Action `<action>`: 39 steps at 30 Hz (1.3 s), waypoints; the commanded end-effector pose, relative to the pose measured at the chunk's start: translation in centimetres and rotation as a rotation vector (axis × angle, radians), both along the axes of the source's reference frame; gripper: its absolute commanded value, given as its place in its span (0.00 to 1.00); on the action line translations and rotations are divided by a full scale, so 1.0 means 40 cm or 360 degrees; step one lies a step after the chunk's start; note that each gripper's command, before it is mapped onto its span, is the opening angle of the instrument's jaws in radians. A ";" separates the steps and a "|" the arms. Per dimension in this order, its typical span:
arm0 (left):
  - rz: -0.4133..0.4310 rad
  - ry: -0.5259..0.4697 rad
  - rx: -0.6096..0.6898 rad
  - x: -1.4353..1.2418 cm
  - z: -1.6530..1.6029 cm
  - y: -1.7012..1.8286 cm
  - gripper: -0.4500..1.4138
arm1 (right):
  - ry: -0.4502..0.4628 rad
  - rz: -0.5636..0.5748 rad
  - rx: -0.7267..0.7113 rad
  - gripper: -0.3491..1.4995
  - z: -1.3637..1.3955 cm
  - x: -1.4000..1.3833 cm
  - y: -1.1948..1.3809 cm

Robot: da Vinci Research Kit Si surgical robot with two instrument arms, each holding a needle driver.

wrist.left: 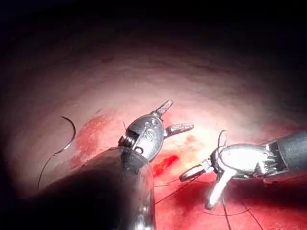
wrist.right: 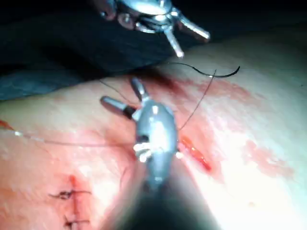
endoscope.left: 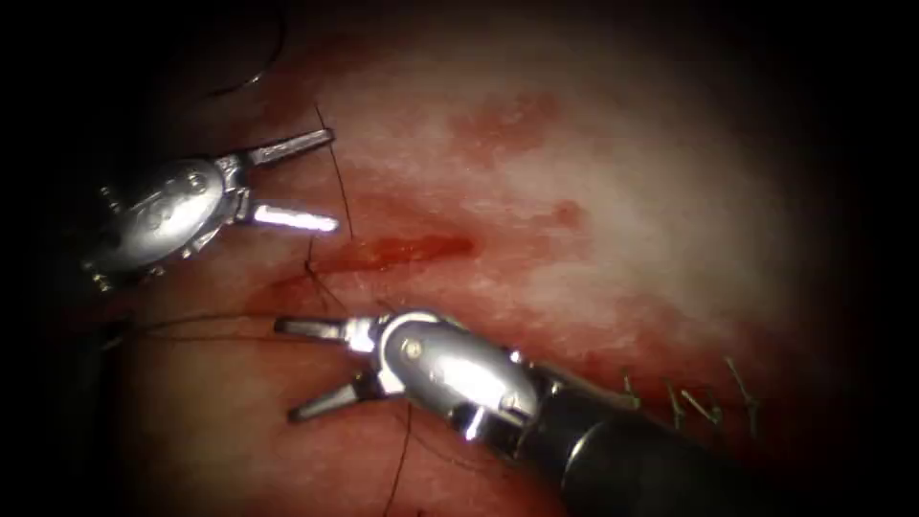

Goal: Wound Closure

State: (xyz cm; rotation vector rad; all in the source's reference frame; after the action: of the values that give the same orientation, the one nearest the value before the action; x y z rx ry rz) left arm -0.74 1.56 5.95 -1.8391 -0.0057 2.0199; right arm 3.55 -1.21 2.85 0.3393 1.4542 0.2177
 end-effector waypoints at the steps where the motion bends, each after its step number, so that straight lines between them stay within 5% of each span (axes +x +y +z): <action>1: 0.0000 0.0003 0.0001 -0.0019 0.0012 0.0006 0.42 | 0.0009 -0.0014 0.0001 0.99 -0.0004 -0.0015 0.0004; 5: 0.0023 -0.0019 0.0010 -0.0040 0.0007 0.0005 0.42 | 0.0030 -0.0038 0.0015 0.99 -0.0025 -0.0075 -0.0001; 6: 0.0037 -0.0037 0.0009 -0.0061 0.0003 0.0006 0.42 | 0.0040 -0.0059 0.0019 0.99 -0.0031 -0.0135 0.0000; 13: 0.0047 -0.0061 0.0012 -0.0102 -0.0003 0.0015 0.43 | 0.0069 0.0003 0.0089 0.99 -0.0020 -0.0215 0.0005; 15: 0.0055 -0.0078 0.0012 -0.0102 -0.0002 0.0017 0.43 | -0.0126 0.0082 -0.0473 0.99 -0.0024 -0.0189 0.0006; 24: 0.0056 -0.0058 0.0026 -0.0057 0.0002 0.0027 0.43 | -0.0154 0.0021 -0.0779 0.99 -0.0069 -0.0073 -0.0008; 29: 0.0059 -0.0043 0.0039 -0.0033 0.0001 0.0039 0.42 | -0.0416 -0.0025 -0.1141 0.99 -0.0074 0.0007 -0.0007; 39: 0.0050 -0.0029 0.0042 -0.0036 0.0005 0.0041 0.41 | -0.0554 -0.0007 -0.1423 0.99 -0.0118 0.0078 -0.0001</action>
State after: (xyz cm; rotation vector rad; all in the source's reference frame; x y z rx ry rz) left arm -0.83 1.69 5.91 -1.8500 -0.0651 2.0136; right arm 3.76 -1.25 2.36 -0.4065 1.0615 -0.3715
